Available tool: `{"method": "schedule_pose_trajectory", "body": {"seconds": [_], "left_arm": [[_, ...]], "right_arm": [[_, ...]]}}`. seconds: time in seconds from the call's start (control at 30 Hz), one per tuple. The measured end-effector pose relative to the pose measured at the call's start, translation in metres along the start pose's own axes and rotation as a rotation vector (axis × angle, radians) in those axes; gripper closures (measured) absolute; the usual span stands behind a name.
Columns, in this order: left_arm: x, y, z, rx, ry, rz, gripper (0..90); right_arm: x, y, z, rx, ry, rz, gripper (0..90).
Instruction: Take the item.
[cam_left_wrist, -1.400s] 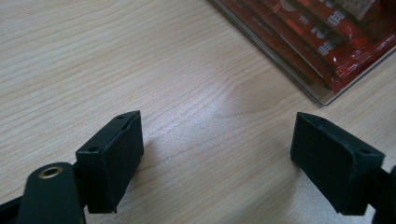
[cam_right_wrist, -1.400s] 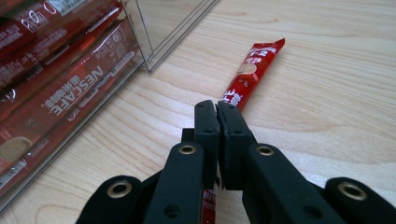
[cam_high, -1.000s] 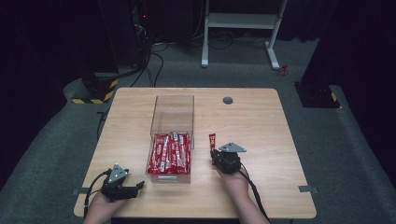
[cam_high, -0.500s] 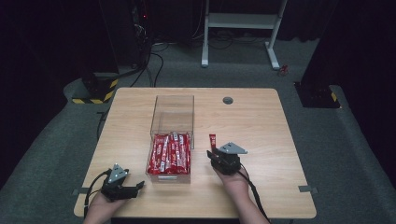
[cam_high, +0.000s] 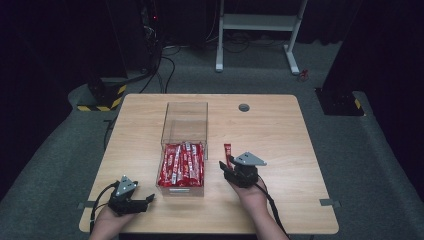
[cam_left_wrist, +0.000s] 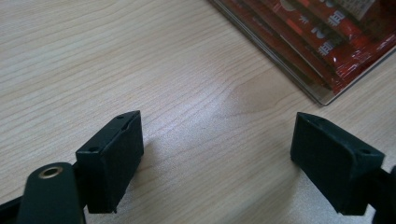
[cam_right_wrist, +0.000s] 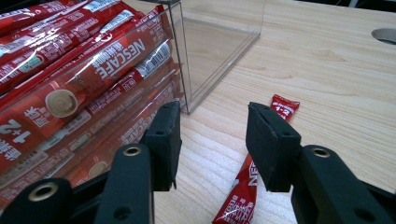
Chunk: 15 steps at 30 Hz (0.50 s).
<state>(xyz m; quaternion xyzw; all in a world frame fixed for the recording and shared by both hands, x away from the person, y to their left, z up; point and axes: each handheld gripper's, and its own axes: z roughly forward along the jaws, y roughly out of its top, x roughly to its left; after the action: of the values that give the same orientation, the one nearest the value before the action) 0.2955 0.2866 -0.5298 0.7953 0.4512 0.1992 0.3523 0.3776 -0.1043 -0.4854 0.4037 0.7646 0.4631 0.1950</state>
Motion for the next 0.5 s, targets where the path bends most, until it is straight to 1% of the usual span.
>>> {"method": "schedule_pose_trajectory", "body": {"seconds": [0.33,0.4,0.5], "left_arm": [[0.0001,0.0,0.0,0.0,-0.001,0.0,17.5],[0.0001,0.0,0.0,0.0,-0.001,0.0,17.5],[0.0001,0.0,0.0,0.0,-0.001,0.0,17.5]], "right_arm": [[0.0013,0.0016,-0.0029,-0.006,-0.004,0.0,51.3],[0.001,0.0018,-0.0033,-0.008,-0.007,-0.008,50.6],[-0.0001,0.0022,-0.0044,-0.001,-0.002,-0.004,49.8]]}}
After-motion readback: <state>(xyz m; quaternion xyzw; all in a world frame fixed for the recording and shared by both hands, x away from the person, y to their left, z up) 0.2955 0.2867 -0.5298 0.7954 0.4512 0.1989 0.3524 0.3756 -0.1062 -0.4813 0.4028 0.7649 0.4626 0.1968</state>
